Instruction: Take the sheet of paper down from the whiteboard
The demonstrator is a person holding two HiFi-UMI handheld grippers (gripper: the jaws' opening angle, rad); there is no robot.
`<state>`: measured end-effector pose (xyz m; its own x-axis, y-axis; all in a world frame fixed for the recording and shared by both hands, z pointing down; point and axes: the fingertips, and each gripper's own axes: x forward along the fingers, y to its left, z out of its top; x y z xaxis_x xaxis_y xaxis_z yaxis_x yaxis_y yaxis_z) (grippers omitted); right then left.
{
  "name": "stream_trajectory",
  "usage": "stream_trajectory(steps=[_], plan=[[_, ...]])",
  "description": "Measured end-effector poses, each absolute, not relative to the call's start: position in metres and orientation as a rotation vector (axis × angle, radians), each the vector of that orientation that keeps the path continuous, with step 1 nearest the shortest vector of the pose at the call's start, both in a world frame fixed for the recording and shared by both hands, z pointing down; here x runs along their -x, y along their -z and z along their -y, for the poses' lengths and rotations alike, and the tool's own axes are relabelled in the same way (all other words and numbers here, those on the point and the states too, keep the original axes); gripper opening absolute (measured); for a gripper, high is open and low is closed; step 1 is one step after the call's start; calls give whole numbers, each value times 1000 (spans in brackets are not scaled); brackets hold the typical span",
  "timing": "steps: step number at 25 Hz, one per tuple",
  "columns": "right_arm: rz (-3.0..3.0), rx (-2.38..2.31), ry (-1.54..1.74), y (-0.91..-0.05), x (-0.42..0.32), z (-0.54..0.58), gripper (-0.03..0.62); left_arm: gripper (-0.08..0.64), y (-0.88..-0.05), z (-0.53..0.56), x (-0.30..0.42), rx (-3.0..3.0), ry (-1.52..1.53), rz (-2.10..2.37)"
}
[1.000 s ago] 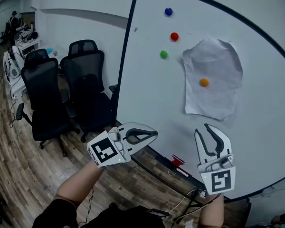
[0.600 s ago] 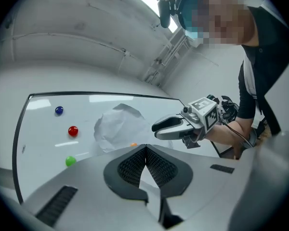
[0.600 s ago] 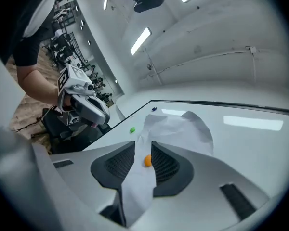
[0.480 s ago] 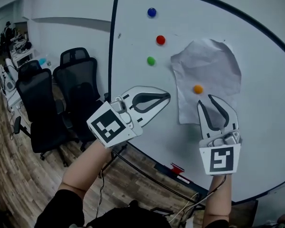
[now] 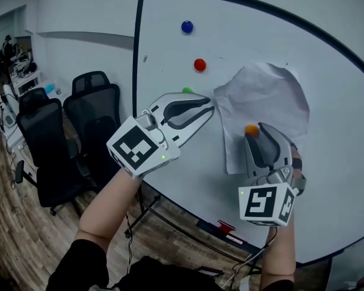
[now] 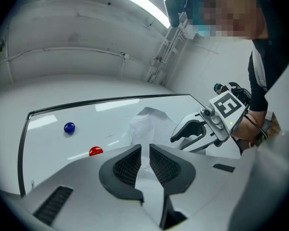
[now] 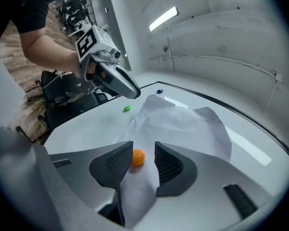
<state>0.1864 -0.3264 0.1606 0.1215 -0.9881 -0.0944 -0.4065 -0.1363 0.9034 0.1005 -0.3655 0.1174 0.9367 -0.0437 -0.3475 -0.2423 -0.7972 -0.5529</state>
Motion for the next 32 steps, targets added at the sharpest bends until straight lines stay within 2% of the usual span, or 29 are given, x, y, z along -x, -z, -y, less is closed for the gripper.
stream_trajectory(steps=[10,22,27,32], plan=[[1275,-1743,846,-173,-200,341,137,118,-109,377,-112,2393,-402,-111],[1215,-1753,771,-175,-200,345,129,118,-103,383,-123,2394,-425,-98],[1229,-1760,771,-175,-201,344,126,48,-102,387,-123,2392,-425,-118],[1237,-1761,780,-174,-200,345,124,12,-98,392,-122,2386,-436,-145]])
